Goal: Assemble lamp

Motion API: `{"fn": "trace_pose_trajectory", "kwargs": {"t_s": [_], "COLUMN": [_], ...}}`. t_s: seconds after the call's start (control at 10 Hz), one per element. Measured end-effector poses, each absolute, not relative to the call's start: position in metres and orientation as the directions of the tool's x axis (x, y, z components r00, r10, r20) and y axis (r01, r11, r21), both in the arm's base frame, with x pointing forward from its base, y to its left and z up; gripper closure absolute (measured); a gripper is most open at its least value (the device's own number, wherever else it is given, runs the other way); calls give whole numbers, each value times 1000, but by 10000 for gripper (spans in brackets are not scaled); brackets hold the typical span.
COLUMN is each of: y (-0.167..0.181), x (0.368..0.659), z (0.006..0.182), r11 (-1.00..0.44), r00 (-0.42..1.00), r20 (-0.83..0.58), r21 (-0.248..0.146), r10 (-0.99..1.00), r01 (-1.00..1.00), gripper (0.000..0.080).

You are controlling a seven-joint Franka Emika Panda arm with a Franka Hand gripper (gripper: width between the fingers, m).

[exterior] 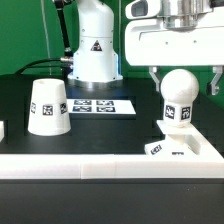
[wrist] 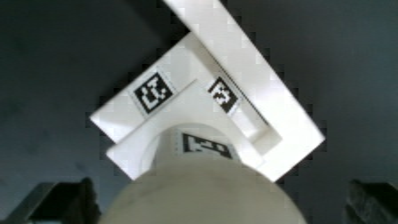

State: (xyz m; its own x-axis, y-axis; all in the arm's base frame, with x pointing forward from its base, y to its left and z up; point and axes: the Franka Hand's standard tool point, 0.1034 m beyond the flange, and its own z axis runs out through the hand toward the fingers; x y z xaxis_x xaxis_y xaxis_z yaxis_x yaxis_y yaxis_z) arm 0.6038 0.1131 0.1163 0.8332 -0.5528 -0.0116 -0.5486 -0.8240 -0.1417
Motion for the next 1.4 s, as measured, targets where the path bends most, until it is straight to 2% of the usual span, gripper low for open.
{"fn": "trace_pose_trajectory", "kwargs": {"t_s": [0.1,0.3,0.9,1.2,1.4], "y": [110,106,104,103,103], "x": [605,606,606,609,608], "z": [117,116,115,115,116], "r11": [-900,-962,-979,-837,-750], "r00": [909,969,983,831,744], "r20": [14,42,92,136,117], "r21": [-144,-139,-109,-22,3], "r10": [-416,-244,160,539,658], "r01": [-410,-236,170,546,662], "gripper": [101,101,101,101,101]}}
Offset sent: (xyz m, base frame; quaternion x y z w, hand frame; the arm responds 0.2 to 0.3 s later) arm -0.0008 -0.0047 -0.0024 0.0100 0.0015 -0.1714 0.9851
